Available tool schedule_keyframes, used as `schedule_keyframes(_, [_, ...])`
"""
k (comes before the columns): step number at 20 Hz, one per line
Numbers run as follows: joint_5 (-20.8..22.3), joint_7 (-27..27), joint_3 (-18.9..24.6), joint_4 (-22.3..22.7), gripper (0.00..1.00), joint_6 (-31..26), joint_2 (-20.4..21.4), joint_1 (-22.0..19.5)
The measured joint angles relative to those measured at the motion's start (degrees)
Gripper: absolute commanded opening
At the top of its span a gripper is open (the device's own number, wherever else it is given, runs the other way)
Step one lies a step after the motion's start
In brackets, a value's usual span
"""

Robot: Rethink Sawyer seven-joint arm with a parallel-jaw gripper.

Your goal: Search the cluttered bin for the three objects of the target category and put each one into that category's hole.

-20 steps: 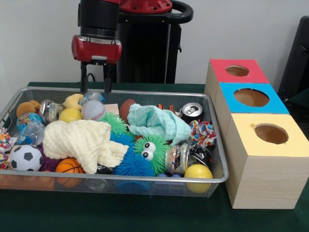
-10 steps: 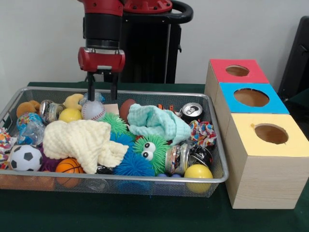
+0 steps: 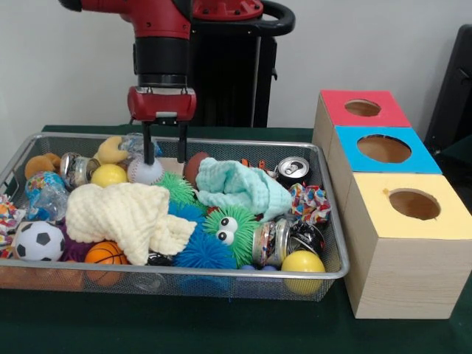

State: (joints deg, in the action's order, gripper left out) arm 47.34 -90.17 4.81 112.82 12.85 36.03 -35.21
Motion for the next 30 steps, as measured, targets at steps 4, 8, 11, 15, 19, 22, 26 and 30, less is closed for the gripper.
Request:
schedule_keyframes(4, [0.01,0.00,0.11,0.01,1.00,2.14,-1.19,-1.35])
schedule_keyframes(8, [0.01,-0.01,0.70,0.00,1.00,2.11,-1.43,-3.55])
schedule_keyframes(11, [0.09,-0.01,1.37,0.02,1.00,1.57,-1.39,-5.91])
schedule_keyframes(15, [0.53,-0.01,2.65,0.09,1.00,-1.13,-1.02,-9.37])
schedule_keyframes(19, [0.53,-0.01,3.11,0.43,1.00,-4.40,-0.18,-11.48])
schedule_keyframes(22, [0.53,-0.01,3.13,0.80,1.00,-5.82,0.58,-12.03])
schedule_keyframes(26, [0.53,-0.01,3.14,1.58,1.00,-6.05,1.92,-11.44])
schedule_keyframes(30, [0.53,-0.01,3.14,2.10,1.00,-6.05,2.61,-10.51])
